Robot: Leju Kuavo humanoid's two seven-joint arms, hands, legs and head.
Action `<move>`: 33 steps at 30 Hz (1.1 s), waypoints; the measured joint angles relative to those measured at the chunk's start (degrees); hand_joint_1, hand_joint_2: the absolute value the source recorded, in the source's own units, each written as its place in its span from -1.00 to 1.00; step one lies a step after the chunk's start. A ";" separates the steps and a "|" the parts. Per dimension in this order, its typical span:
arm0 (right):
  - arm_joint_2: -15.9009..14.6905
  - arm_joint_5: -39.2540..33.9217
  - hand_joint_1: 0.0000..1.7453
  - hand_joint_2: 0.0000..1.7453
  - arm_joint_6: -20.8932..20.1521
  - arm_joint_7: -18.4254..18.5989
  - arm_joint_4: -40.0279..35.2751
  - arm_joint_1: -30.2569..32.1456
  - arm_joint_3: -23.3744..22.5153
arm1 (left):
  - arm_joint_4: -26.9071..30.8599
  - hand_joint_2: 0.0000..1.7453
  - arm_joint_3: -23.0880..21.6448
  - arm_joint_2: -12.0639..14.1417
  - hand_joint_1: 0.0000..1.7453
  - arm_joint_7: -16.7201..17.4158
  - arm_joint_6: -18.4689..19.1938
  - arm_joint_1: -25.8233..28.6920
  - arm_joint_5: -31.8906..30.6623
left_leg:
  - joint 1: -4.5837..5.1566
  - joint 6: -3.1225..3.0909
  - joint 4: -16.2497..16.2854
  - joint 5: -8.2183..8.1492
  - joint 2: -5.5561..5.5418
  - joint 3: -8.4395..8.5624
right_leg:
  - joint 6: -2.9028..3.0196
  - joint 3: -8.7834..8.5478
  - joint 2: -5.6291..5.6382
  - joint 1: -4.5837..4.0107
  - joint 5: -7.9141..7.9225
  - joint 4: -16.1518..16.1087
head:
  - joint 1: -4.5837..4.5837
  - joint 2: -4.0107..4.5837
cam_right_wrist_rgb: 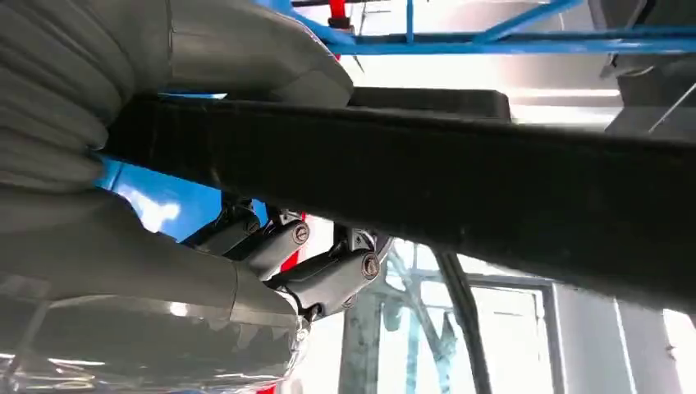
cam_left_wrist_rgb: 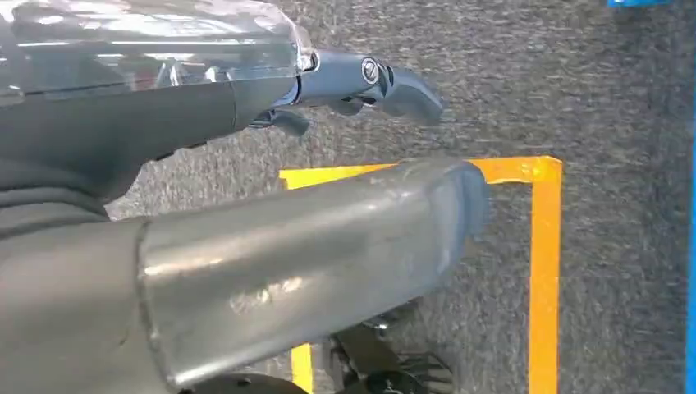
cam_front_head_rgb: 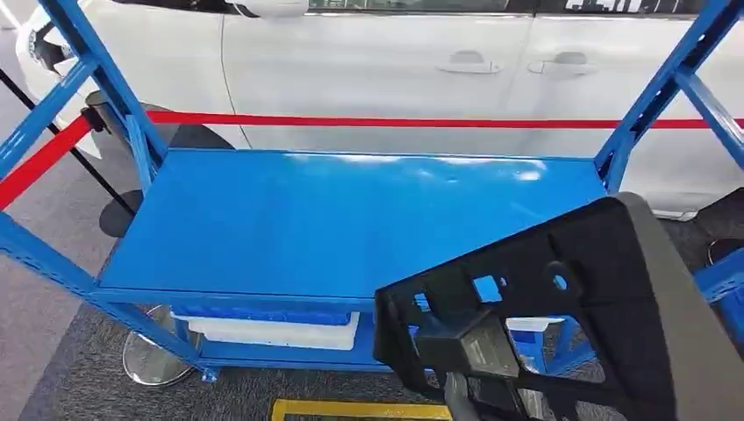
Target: Take the parts from the cabinet and place them on the table.
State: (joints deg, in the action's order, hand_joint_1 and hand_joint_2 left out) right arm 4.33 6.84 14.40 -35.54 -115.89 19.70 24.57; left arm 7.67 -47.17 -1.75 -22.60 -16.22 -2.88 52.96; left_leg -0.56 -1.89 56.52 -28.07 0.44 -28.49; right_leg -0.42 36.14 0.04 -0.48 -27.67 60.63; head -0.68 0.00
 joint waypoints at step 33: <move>2.71 1.60 1.00 1.00 2.73 -2.03 -4.41 11.02 -4.54 | -0.33 -1.00 -4.70 0.04 -1.00 1.46 1.49 0.48 -2.47 | -0.05 -0.29 -0.56 0.60 0.40 -0.40 | -1.02 3.22 -0.04 0.92 -7.56 9.62 | 0.52 0.00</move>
State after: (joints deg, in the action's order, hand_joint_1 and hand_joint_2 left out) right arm 7.04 8.44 17.14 -37.57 -120.30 30.72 20.02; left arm 7.34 -51.87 -1.70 -21.14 -14.73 -2.40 50.49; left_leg -0.61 -2.19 55.96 -27.47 0.84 -28.89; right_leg -1.44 39.36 0.00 0.44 -35.23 70.25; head -0.15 0.00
